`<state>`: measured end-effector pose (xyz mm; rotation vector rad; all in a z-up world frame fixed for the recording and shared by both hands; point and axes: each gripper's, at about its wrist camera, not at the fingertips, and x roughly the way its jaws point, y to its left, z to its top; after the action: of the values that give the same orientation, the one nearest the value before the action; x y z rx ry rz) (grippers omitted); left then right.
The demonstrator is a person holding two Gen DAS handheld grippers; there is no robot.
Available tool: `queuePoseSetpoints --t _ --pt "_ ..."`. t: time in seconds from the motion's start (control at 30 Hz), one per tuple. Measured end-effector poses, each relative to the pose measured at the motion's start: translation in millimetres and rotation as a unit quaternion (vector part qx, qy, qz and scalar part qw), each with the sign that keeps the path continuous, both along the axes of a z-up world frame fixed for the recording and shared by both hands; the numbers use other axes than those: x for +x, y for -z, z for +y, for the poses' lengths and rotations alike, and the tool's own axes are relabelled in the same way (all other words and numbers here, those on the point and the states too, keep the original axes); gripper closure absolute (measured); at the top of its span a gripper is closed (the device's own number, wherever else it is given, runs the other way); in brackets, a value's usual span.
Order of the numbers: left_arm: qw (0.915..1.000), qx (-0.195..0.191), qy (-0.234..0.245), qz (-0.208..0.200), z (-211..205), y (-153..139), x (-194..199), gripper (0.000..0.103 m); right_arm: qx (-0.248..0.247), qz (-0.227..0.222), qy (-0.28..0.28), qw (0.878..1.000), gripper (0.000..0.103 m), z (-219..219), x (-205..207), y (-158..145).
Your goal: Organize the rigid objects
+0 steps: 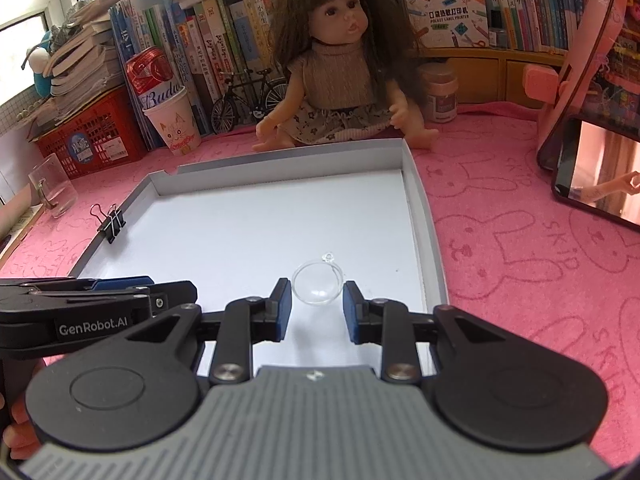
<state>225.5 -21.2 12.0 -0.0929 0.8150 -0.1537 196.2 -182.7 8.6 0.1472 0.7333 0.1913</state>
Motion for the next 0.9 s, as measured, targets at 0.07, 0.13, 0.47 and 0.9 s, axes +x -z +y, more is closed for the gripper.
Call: queuePoseSetpoints --t 0.07,0.13,0.47,0.9 --pt "1.0 0.001 0.0 0.0 0 1 0 0.061 -0.002 0.004 0.002 1.0 0.07 0 1 1" --pt "1.0 0.003 0.001 -0.002 -1 1 0 0.061 -0.004 0.005 0.0 1.0 0.07 1 2 2" --pt "1.0 0.0 0.006 -0.006 -2 0 0 0.06 -0.011 0.006 -0.002 1.0 0.068 3 2 4" --pt "0.9992 -0.011 0.002 -0.039 6 -21 -21 0.031 -0.001 -0.008 -0.007 1.0 0.039 0 -8 -7"
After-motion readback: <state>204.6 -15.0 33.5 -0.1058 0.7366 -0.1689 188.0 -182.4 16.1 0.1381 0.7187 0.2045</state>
